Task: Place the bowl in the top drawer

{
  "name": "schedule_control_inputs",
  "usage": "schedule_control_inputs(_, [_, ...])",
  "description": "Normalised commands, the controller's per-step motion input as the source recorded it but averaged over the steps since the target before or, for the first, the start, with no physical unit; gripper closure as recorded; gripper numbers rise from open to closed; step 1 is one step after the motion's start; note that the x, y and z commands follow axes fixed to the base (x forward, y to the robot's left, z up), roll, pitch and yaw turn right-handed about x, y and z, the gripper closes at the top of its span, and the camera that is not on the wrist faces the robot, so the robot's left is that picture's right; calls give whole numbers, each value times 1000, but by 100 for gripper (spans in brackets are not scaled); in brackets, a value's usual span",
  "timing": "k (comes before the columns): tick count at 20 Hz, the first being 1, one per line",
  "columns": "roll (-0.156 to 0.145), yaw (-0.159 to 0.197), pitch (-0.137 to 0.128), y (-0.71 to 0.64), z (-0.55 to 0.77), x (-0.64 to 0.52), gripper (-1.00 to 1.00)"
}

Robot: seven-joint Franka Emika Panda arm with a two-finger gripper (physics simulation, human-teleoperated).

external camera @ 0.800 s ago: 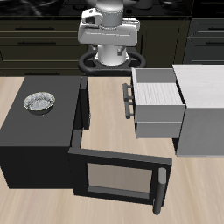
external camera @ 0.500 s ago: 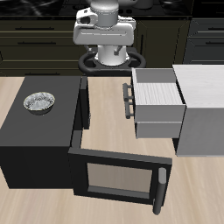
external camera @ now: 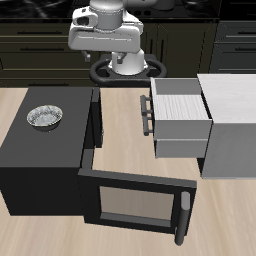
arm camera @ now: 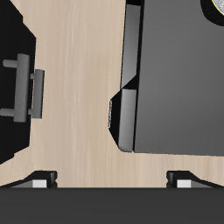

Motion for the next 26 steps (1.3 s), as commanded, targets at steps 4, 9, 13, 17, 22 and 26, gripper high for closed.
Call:
schedule_control_inputs(4, [18, 47, 46, -221, 71, 238, -100])
schedule_control_inputs(9, [-13, -11, 13, -276, 99, 239, -100])
schedule_control_inputs(13, [-33, -32, 36, -285, 16, 276, -100])
schedule_control_inputs(17, [8, 11, 26, -144, 18, 262, -100])
schedule_control_inputs(22, [16, 32, 15, -195, 51, 318, -100])
schedule_control_inputs(26, [-17, -23, 12, -173, 22, 305, -100])
